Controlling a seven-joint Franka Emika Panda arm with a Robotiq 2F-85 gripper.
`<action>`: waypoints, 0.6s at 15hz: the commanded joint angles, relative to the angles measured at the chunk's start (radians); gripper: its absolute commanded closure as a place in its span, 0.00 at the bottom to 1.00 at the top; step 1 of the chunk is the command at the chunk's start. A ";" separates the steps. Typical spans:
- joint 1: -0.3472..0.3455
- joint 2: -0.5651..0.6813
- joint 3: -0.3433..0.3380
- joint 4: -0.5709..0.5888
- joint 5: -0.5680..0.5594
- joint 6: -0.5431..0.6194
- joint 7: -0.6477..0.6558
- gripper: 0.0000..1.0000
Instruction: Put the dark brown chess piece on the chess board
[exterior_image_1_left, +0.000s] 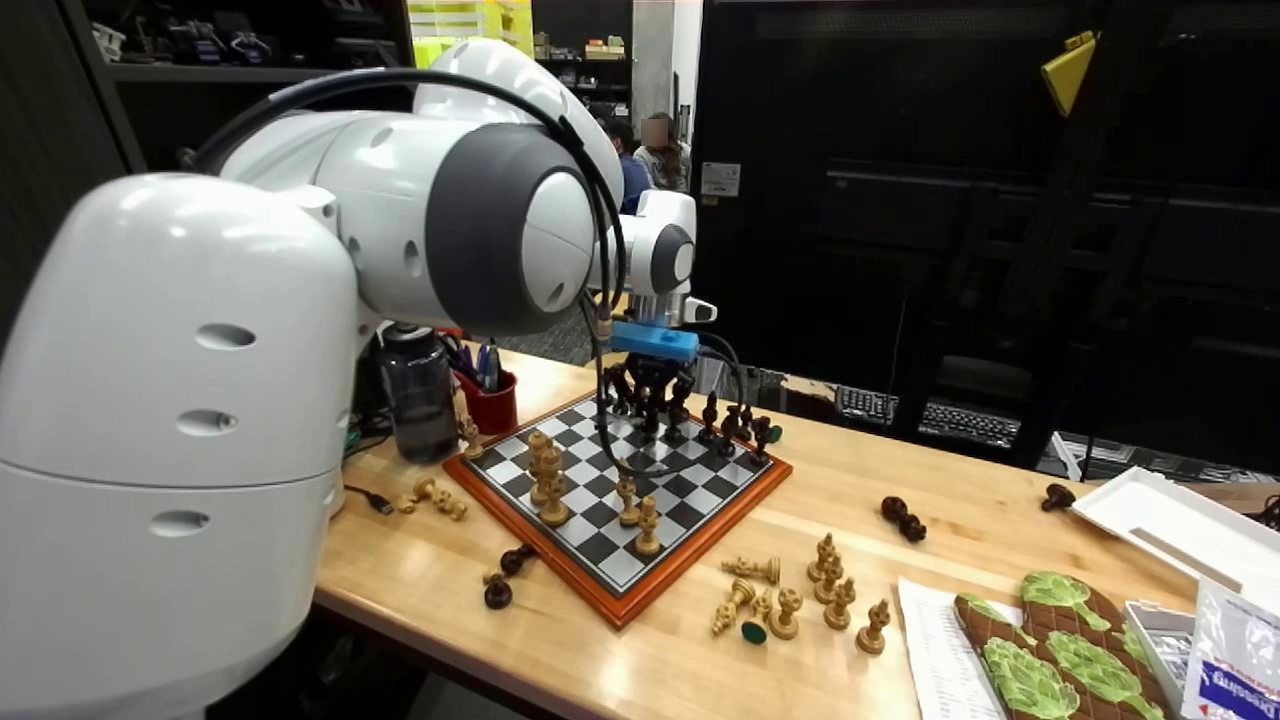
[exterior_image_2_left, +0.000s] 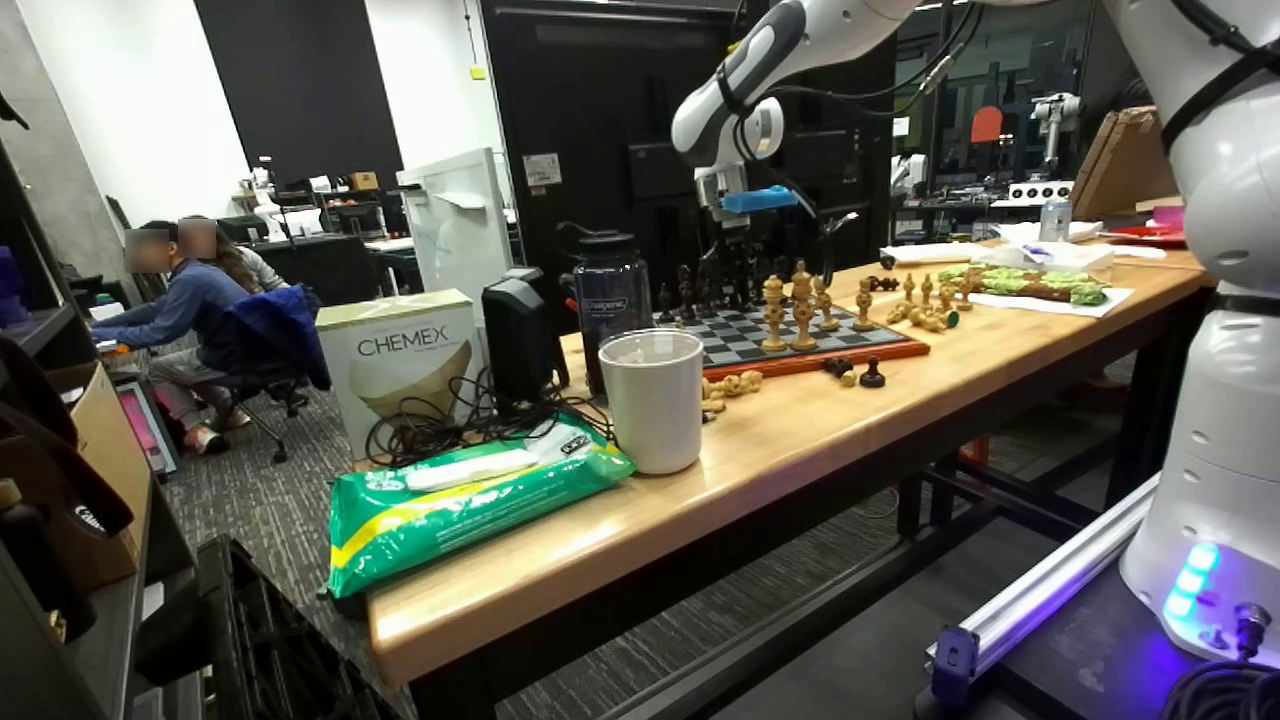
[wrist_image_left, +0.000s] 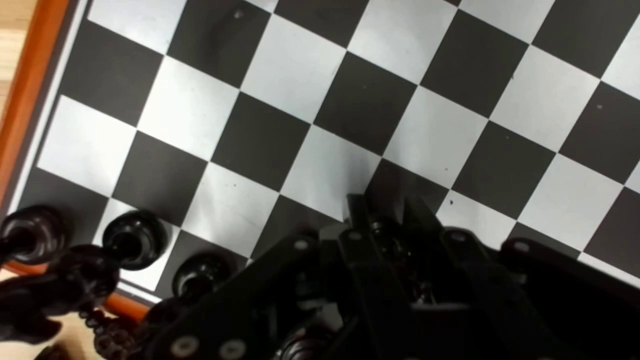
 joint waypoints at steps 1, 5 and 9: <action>0.000 -0.024 -0.002 -0.009 -0.001 -0.014 0.006 0.94; -0.001 -0.040 -0.007 -0.018 -0.004 -0.011 0.015 0.94; 0.002 -0.050 -0.011 -0.018 -0.011 -0.016 0.022 0.94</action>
